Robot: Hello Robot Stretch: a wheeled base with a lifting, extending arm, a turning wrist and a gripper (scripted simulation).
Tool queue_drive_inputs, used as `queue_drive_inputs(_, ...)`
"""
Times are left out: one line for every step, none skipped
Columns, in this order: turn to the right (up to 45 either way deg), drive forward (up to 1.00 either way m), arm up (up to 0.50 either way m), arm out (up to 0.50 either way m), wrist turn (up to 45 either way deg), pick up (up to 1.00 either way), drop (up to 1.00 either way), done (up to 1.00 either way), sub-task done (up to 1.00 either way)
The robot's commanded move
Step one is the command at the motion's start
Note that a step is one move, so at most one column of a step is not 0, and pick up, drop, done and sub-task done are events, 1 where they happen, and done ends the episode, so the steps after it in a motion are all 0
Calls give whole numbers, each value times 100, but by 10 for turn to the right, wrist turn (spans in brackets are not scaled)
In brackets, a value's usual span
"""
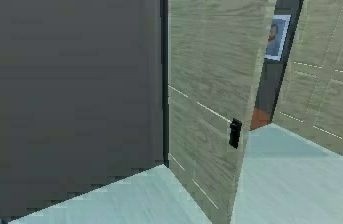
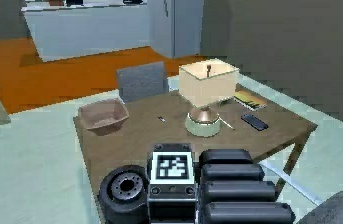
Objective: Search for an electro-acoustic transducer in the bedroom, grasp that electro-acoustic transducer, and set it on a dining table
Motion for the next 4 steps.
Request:
queue_drive_inputs(-90, 0, 0, 0, 0, 0, 0, 0, 0)
queue_drive_inputs(450, 0, 0, 0, 0, 0, 0, 0, 0)
queue_drive_inputs(390, 0, 0, 0, 0, 0, 0, 0, 0)
queue_drive_inputs(-450, 0, 0, 0, 0, 0, 0, 0, 0)
